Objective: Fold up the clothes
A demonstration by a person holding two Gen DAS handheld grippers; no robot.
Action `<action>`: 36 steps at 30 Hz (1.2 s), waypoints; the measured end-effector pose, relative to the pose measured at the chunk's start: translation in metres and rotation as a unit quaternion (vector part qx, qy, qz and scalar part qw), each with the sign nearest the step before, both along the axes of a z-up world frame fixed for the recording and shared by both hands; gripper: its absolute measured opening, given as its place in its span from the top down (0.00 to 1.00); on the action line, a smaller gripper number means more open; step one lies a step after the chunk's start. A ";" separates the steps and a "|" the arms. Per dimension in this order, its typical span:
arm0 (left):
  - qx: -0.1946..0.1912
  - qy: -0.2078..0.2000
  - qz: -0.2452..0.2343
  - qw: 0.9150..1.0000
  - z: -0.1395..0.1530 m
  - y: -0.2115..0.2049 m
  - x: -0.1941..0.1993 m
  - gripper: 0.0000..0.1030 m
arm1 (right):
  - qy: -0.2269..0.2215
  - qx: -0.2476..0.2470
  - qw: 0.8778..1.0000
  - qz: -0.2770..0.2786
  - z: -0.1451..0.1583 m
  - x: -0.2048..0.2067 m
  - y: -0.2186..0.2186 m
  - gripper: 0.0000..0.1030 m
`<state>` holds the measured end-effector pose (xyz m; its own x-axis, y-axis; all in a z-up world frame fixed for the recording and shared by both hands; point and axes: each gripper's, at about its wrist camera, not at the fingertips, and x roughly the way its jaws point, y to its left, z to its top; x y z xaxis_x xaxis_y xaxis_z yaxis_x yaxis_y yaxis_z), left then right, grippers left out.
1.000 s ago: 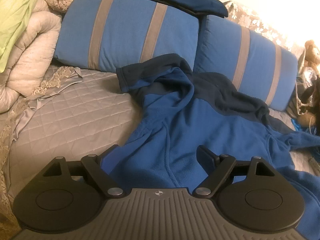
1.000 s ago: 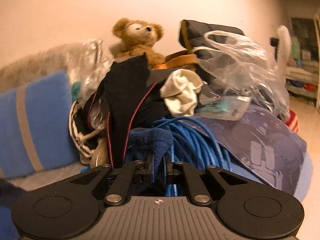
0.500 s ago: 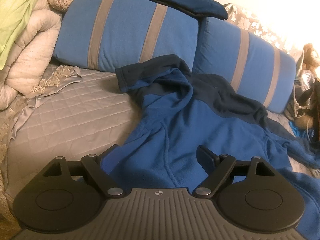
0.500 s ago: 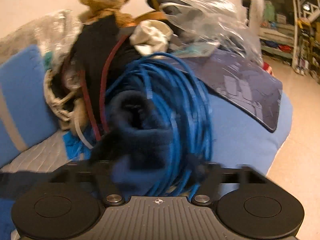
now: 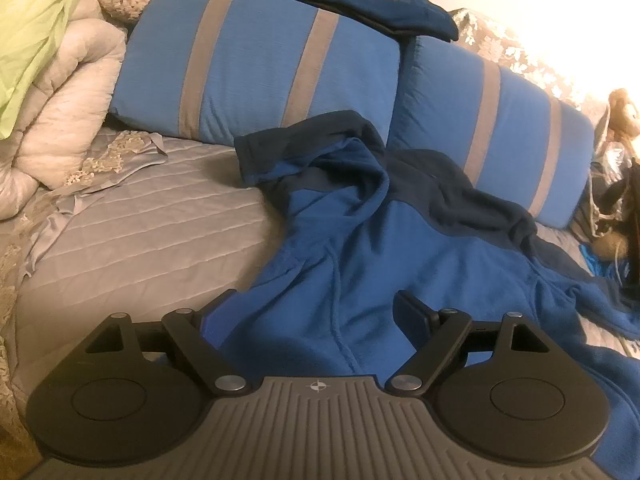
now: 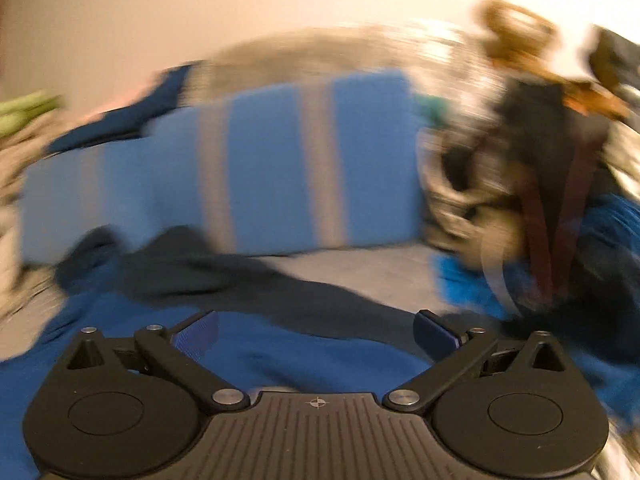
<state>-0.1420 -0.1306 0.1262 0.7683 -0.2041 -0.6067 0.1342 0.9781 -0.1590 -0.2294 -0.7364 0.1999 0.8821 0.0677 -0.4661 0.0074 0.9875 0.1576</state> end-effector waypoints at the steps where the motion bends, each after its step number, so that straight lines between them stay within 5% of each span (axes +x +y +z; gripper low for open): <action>1: 0.000 0.000 0.001 1.000 0.000 0.000 0.000 0.19 | -0.008 -0.004 1.000 0.026 0.006 0.001 0.017 0.00; 8: -0.007 0.000 0.008 1.000 0.000 0.004 0.000 0.19 | -0.036 0.041 0.984 0.170 0.026 -0.003 0.122 0.00; 12: -0.014 0.000 0.012 1.000 -0.001 0.007 0.000 0.19 | -0.020 0.060 0.975 0.214 0.009 -0.005 0.164 0.00; 19: -0.020 0.002 0.006 1.000 -0.001 0.009 0.000 0.19 | 0.054 0.090 0.973 0.206 -0.043 0.011 0.182 0.00; 27: -0.061 0.008 -0.027 0.998 0.005 0.022 -0.001 0.19 | 0.080 0.122 0.971 0.190 -0.051 0.016 0.172 0.00; 32: -0.039 -0.070 -0.095 0.992 0.041 0.038 -0.006 0.19 | 0.078 0.121 0.970 0.196 -0.054 0.016 0.172 0.00; 36: -0.006 -0.109 -0.089 0.990 0.056 0.057 0.017 0.19 | 0.087 0.136 0.966 0.199 -0.057 0.020 0.170 0.00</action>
